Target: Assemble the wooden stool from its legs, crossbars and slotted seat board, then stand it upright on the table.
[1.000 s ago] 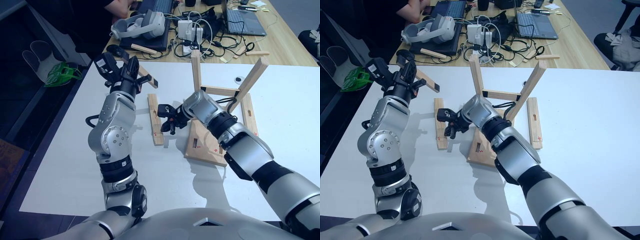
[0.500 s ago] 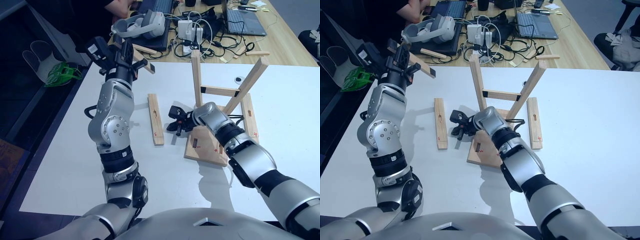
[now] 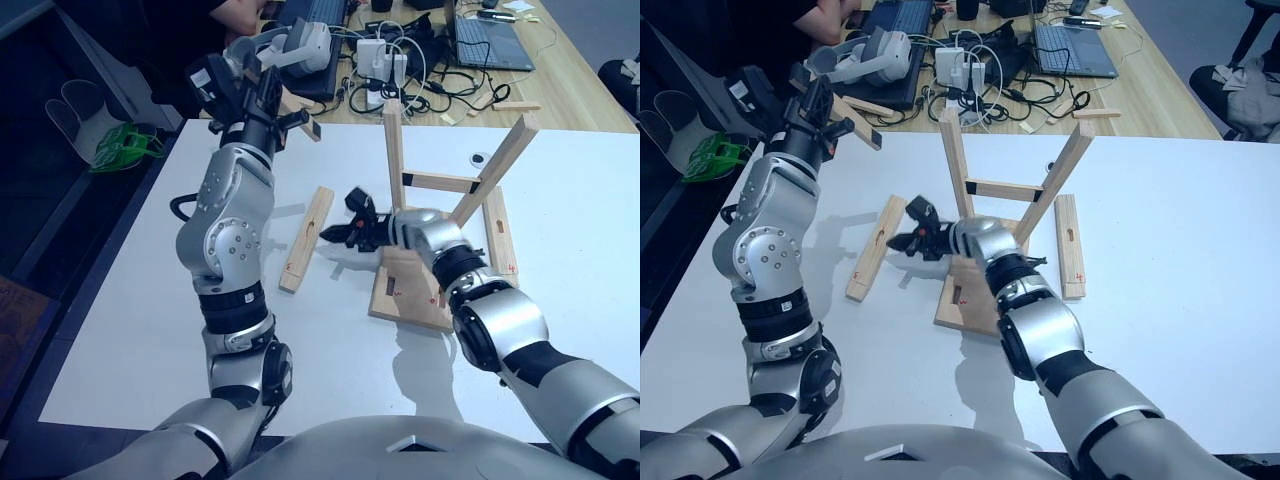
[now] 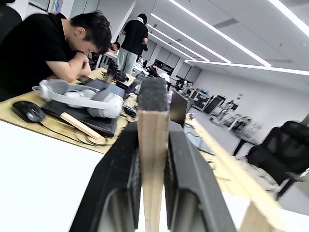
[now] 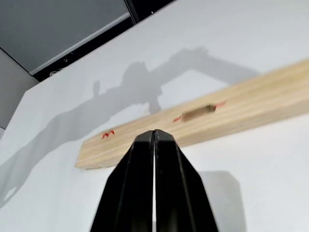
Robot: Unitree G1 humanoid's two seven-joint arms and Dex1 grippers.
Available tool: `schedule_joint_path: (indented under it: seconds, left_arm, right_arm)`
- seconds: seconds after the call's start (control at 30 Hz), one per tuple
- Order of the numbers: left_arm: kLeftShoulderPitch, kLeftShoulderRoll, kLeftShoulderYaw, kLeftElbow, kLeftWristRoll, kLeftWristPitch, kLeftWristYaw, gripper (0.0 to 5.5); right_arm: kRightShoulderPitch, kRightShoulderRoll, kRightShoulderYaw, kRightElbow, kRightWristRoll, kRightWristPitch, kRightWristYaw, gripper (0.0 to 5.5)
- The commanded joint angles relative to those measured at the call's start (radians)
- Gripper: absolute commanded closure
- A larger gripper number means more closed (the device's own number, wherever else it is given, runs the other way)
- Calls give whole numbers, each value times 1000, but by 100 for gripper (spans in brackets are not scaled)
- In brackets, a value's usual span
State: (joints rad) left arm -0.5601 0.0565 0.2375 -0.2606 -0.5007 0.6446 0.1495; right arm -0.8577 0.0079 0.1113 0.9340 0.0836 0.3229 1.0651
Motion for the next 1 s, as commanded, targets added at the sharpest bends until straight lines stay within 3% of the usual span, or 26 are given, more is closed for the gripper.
schedule_joint_path:
  seconds: [0.03,0.13,0.3,0.43,0.5,0.7,0.9,1.0]
  left_arm:
    - [83,146,-4,36,56,29,-94,511]
    - [175,189,2,55,55,18,-162,511]
    - [292,216,-15,65,59,44,-205,511]
    - [365,188,24,80,5,80,-219,511]
    - [392,155,57,81,-44,115,-214,511]
    - [407,116,83,94,-116,121,-252,511]
    - [358,92,91,112,-55,-79,-249,511]
    - [346,40,112,95,-77,-86,-179,511]
  right_arm:
    - [374,-233,-132,-1008,347,588,23,550]
    - [566,-277,-328,-1333,569,885,-59,550]
    - [625,-217,-617,-1419,748,1129,-163,550]
    - [530,-90,-963,-1388,836,1170,-419,550]
    - [482,-33,-1061,-1398,853,1144,-577,550]
    - [530,95,-1075,-1464,966,1178,-804,550]
    - [581,71,-1013,-1416,1086,1140,-890,550]
    - [612,44,-967,-1397,1134,1107,-916,550]
